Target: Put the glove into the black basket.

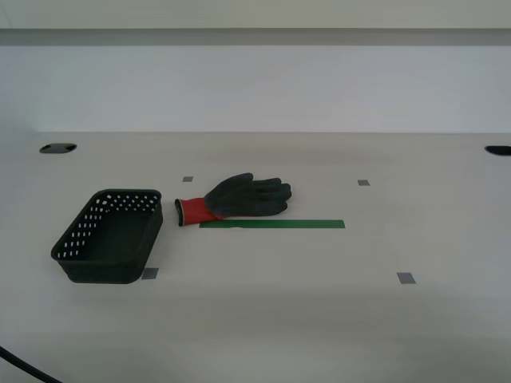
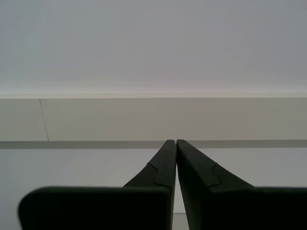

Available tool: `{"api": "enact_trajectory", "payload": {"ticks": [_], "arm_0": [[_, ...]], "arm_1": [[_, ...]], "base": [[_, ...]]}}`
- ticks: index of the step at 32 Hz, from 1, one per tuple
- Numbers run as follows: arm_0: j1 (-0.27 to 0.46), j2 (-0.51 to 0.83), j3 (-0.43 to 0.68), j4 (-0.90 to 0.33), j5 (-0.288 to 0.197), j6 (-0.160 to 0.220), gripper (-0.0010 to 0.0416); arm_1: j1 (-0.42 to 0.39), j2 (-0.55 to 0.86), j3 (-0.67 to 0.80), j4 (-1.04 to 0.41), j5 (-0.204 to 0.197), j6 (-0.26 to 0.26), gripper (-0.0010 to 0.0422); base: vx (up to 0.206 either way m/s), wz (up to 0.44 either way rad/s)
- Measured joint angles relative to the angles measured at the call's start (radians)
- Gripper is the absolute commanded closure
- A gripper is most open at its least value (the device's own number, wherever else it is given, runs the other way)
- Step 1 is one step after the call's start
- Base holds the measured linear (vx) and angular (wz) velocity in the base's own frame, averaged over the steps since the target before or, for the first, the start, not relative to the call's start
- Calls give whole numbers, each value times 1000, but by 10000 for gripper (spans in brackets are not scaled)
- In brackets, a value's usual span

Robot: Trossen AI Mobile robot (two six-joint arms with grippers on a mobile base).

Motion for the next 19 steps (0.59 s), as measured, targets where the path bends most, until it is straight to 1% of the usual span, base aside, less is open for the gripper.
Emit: {"api": "enact_trajectory", "payload": {"ticks": [1,2,3,4,19], "arm_0": [[1,0,0,0,0,0,405],[0,0,0,0,0,0,405],[0,0,0,0,0,0,405],[1,0,0,0,0,0,405],[2,0,0,0,0,0,405]], "arm_1": [[0,0,0,-5,0,-2,412],[0,0,0,-26,5,-36,412],[0,-1,0,-45,8,-59,412],[-1,-1,2,-53,8,-68,412],[-1,1,8,-57,9,-75,412]], "base": [[0,0],[0,0],[0,0],[0,0],[0,0]]}}
